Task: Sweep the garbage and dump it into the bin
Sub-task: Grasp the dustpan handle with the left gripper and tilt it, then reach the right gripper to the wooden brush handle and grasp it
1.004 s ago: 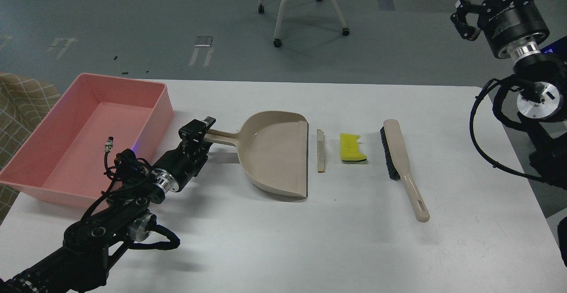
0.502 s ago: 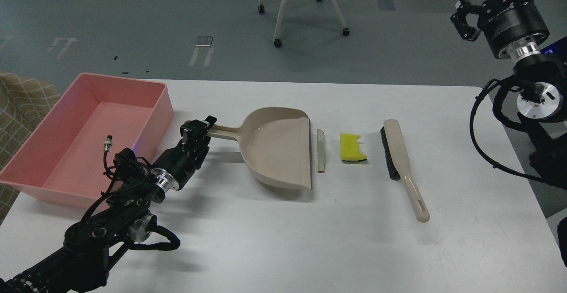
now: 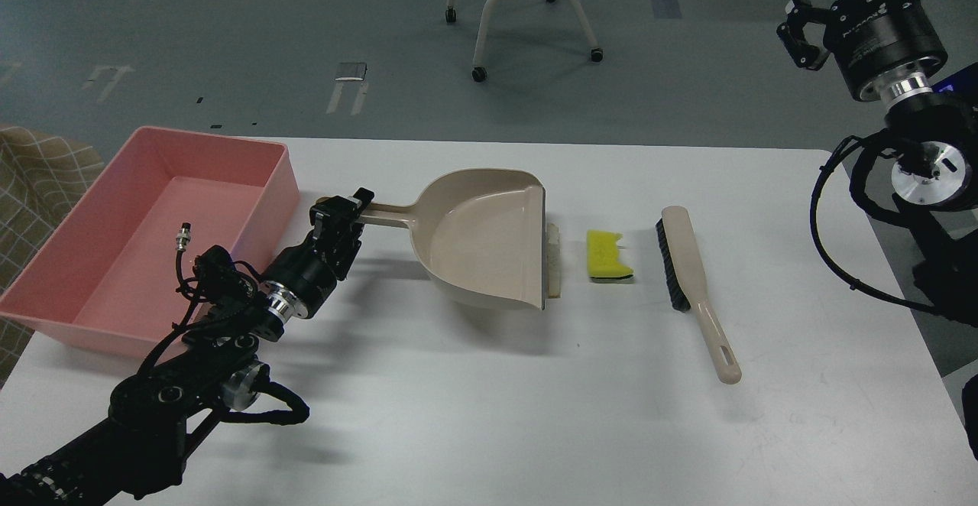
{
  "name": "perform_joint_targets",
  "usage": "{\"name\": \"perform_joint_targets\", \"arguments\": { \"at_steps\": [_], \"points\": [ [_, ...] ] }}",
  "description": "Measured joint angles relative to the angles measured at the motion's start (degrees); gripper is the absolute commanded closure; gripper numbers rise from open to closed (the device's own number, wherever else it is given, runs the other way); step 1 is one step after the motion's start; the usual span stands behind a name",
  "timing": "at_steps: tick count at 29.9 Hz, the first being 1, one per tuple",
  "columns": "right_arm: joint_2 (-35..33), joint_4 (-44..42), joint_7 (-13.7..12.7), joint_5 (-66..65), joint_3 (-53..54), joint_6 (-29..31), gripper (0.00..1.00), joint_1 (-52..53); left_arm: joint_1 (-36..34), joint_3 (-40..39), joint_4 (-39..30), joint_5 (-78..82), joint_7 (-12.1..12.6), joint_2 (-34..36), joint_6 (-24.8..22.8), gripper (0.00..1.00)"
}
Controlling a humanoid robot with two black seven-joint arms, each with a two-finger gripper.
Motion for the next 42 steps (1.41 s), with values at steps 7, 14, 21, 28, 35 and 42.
{"name": "perform_joint_targets", "arguments": {
  "at_steps": [7, 14, 21, 28, 35, 42],
  "points": [
    [-4.22, 2.64, 0.11, -8.51, -2.41, -1.84, 0.00, 0.06, -0.65, 0.01, -0.92, 7.33, -0.02, 1.82, 1.43, 1.00],
    [-13.51, 11.51, -0.11, -27.37, -8.54, -3.82, 0.00, -1.03, -0.81, 0.01, -1.03, 8.21, -0.02, 3.25, 1.89, 1.00],
    [-28.36, 26.62, 0.31, -50.58, -14.31, -3.42, 0.00, -0.49, -0.91, 0.07, -1.00, 8.27, -0.02, 4.08, 1.90, 1.00],
    [-42.91, 39.92, 0.41, -61.18, -15.96, -0.93, 0.00, -1.36, -1.01, 0.10, -0.97, 8.32, -0.02, 4.09, 1.90, 1.00],
    [-44.16, 41.29, -1.38, -61.65, -21.08, 7.33, 0.01, -2.68, -0.51, 0.17, -0.70, 8.46, -0.02, 4.13, 1.93, 1.00],
    [-42.05, 43.33, -10.59, -61.46, -23.89, 5.48, 0.03, -7.42, 0.09, 0.19, -0.63, 8.53, -0.02, 4.22, 1.99, 1.00]
  ]
}}
